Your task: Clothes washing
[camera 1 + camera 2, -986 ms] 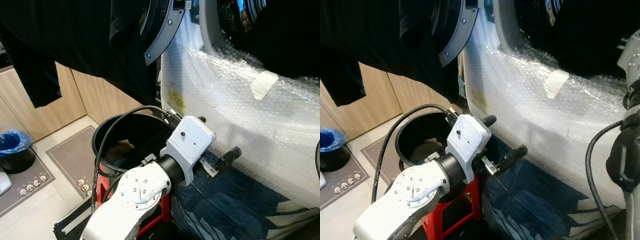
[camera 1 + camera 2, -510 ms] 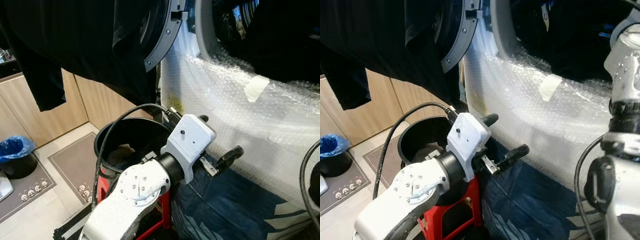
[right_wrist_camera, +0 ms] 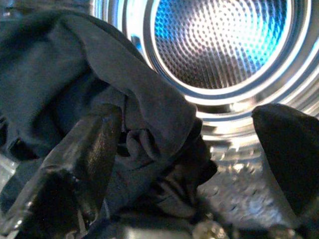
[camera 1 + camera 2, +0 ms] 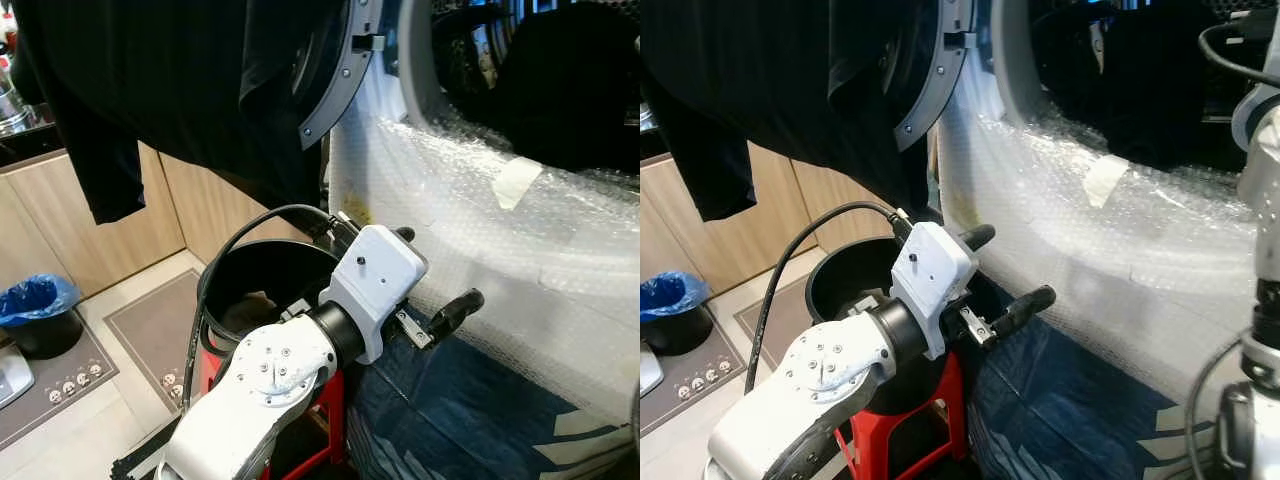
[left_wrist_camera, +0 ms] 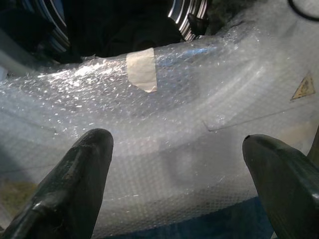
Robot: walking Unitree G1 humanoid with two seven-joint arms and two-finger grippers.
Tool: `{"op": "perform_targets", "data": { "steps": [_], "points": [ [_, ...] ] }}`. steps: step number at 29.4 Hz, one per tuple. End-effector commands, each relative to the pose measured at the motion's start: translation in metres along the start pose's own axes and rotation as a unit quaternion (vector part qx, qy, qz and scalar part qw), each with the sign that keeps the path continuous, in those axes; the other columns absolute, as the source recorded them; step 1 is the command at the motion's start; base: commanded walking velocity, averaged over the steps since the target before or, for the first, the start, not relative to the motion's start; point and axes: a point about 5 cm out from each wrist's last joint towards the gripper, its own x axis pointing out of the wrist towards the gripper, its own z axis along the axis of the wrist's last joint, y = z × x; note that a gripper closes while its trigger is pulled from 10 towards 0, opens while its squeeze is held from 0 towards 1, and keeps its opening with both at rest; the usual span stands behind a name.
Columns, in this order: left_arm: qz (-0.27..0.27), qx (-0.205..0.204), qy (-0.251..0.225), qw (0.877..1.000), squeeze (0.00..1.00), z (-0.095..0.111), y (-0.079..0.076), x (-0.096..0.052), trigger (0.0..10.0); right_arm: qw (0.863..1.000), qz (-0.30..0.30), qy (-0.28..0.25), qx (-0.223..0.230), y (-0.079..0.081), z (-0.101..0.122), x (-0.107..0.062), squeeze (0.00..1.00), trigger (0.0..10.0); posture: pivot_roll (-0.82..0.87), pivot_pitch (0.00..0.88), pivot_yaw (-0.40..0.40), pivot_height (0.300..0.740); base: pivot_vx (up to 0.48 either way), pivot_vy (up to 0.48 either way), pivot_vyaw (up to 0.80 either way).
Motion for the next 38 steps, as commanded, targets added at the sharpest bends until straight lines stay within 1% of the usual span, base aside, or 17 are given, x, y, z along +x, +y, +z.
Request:
{"op": "perform_targets", "data": {
  "steps": [1,4,5,6,10,12,13,15,20,21,22,24,29,34,36,37,38],
  "points": [
    [-0.009,0.002,-0.01,1.0,0.0,0.003,0.0,0.002,10.0,0.997,0.045,-0.054,-0.037,0.004,0.018,-0.008,0.0,10.0,-0.05,0.0,-0.043,0.74,0.0,0.0,0.0],
    [-0.01,0.003,-0.011,1.0,0.0,0.003,0.001,0.003,10.0,0.992,0.08,-0.072,-0.071,0.008,0.023,-0.011,0.0,10.0,-0.06,0.0,-0.041,0.74,0.0,0.0,0.0],
    [-0.01,0.002,-0.012,1.0,0.0,0.003,0.001,0.003,10.0,0.986,0.108,-0.082,-0.099,0.015,0.027,-0.012,0.0,10.0,-0.06,0.0,-0.041,0.74,0.0,0.0,0.0],
    [-0.011,0.002,-0.013,1.0,0.0,0.003,0.001,0.004,10.0,0.982,0.126,-0.085,-0.109,0.021,0.029,-0.012,0.0,10.0,-0.07,0.0,-0.042,0.74,0.0,0.0,0.0],
    [-0.012,0.003,-0.014,1.0,0.0,0.004,0.001,0.005,10.0,0.974,0.172,-0.078,-0.122,0.038,0.03,-0.01,0.0,10.0,-0.07,0.0,-0.051,0.74,0.0,0.0,0.0],
    [-0.011,0.004,-0.016,1.0,0.0,0.004,0.0,0.006,10.0,0.968,0.208,-0.059,-0.123,0.053,0.028,-0.004,0.0,10.0,-0.06,0.0,-0.059,0.74,0.0,0.0,0.0],
    [-0.011,0.004,-0.016,1.0,0.0,0.004,0.0,0.006,10.0,0.968,0.208,-0.059,-0.123,0.053,0.028,-0.004,0.0,10.0,-0.06,0.0,-0.059,0.74,0.0,0.0,0.0],
    [-0.008,0.004,-0.015,1.0,0.0,0.004,0.0,0.006,10.0,0.969,0.218,-0.033,-0.115,0.06,0.025,0.004,0.0,10.0,-0.06,0.0,-0.063,0.74,0.0,0.0,0.0],
    [-0.006,0.004,-0.015,1.0,0.0,0.004,0.0,0.005,10.0,0.968,0.222,-0.023,-0.116,0.063,0.024,0.008,0.0,10.0,-0.05,0.0,-0.07,0.74,0.0,0.0,0.0],
    [-0.004,0.005,-0.014,1.0,0.0,0.004,-0.001,0.005,10.0,0.968,0.229,-0.012,-0.105,0.067,0.023,0.012,0.0,10.0,-0.05,0.0,-0.075,0.74,0.0,0.0,0.0],
    [0.001,0.005,-0.013,1.0,0.0,0.003,-0.001,0.005,10.0,0.968,0.235,0.003,-0.09,0.074,0.024,0.022,0.0,10.0,-0.04,0.0,-0.086,0.74,0.0,0.0,0.0],
    [0.006,0.005,-0.013,1.0,0.0,0.003,-0.001,0.006,10.0,0.969,0.236,0.01,-0.075,0.078,0.025,0.03,0.0,10.0,-0.03,0.0,-0.092,0.74,0.0,0.0,0.0],
    [0.014,0.008,-0.013,1.0,0.0,0.003,0.0,0.005,10.0,0.97,0.236,0.017,-0.056,0.084,0.028,0.04,0.0,10.0,-0.02,0.0,-0.099,0.74,0.0,0.0,0.0],
    [0.016,0.008,-0.012,1.0,0.0,0.003,0.0,0.005,10.0,0.969,0.243,0.021,-0.048,0.087,0.028,0.042,0.0,10.0,-0.01,0.0,-0.103,0.74,0.0,0.0,0.0],
    [0.021,0.008,-0.01,1.0,0.0,0.003,-0.001,0.004,10.0,0.962,0.268,0.038,-0.019,0.099,0.027,0.046,0.0,10.0,0.0,0.011,-0.112,0.74,0.0,0.0,0.0],
    [0.021,0.008,-0.01,1.0,0.0,0.003,-0.001,0.004,10.0,0.962,0.268,0.038,-0.019,0.099,0.027,0.046,0.0,10.0,0.0,0.011,-0.112,0.74,0.0,0.0,0.0],
    [0.027,0.007,-0.007,1.0,0.0,0.003,-0.002,0.002,10.0,0.959,0.279,0.056,-0.003,0.107,0.024,0.049,0.0,10.0,0.01,0.024,-0.118,0.74,0.0,0.0,0.0]
  ]
}}
